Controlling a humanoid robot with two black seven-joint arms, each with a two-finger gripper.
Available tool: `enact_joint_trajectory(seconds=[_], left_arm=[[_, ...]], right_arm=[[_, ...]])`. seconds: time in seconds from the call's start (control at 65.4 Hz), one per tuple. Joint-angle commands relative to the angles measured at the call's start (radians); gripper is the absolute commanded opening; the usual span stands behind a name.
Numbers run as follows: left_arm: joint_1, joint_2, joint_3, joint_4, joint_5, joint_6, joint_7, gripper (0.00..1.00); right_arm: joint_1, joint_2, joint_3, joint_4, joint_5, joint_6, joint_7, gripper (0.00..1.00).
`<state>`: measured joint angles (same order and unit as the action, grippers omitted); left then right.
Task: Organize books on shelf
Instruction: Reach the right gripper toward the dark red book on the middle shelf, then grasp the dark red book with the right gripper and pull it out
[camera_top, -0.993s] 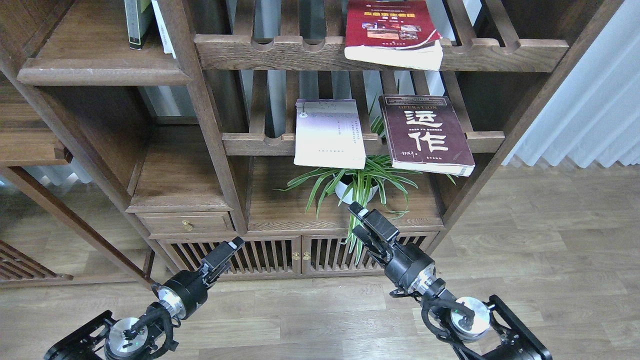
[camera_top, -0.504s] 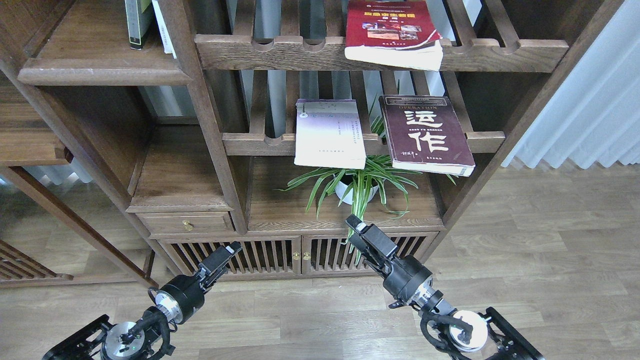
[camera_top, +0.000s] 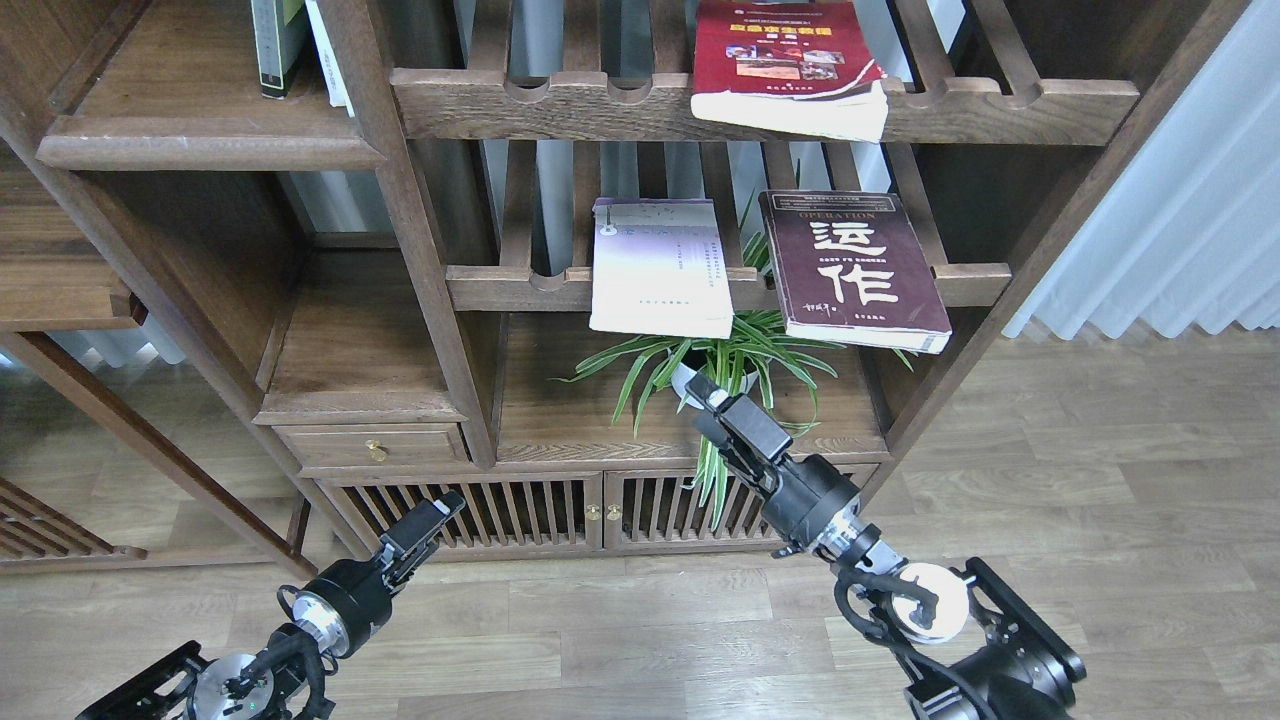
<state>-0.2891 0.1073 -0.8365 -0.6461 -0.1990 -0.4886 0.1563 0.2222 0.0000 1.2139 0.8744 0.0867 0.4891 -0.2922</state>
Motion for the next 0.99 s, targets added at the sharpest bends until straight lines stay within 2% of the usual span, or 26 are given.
enact_joint_trajectory(seconds=[0.0, 0.183, 0.413, 0.443, 0.642, 0.764, 0.917, 0.978], left_arm=[[0.001, 0.000, -0.001, 0.000, 0.000, 0.000, 0.000, 1.00], [0.001, 0.000, -0.006, 0.000, -0.002, 0.000, 0.000, 1.00], [0.001, 0.000, -0.009, 0.000, -0.002, 0.000, 0.000, 1.00], [0.002, 0.000, -0.009, 0.000, -0.002, 0.000, 0.000, 1.00], [0.007, 0.000, -0.016, -0.001, -0.002, 0.000, 0.000, 1.00], [0.008, 0.000, -0.018, -0.001, -0.002, 0.000, 0.000, 1.00], [0.011, 0.000, -0.018, -0.001, -0.002, 0.000, 0.000, 1.00], [0.015, 0.000, -0.018, 0.000, -0.002, 0.000, 0.000, 1.00]], right_arm=[[0.012, 0.000, 0.010, -0.074, 0.010, 0.000, 0.016, 0.99], [0.042, 0.000, 0.044, -0.087, 0.103, 0.000, 0.096, 0.99], [0.072, 0.000, 0.081, -0.090, 0.216, 0.000, 0.165, 0.99], [0.072, 0.000, 0.099, -0.090, 0.216, -0.021, 0.186, 0.99], [0.072, 0.000, 0.119, -0.092, 0.231, -0.080, 0.208, 0.99], [0.074, 0.000, 0.144, -0.092, 0.277, -0.158, 0.212, 0.98], [0.077, 0.000, 0.187, -0.092, 0.309, -0.210, 0.228, 0.85], [0.078, 0.000, 0.197, -0.092, 0.314, -0.207, 0.232, 0.75]])
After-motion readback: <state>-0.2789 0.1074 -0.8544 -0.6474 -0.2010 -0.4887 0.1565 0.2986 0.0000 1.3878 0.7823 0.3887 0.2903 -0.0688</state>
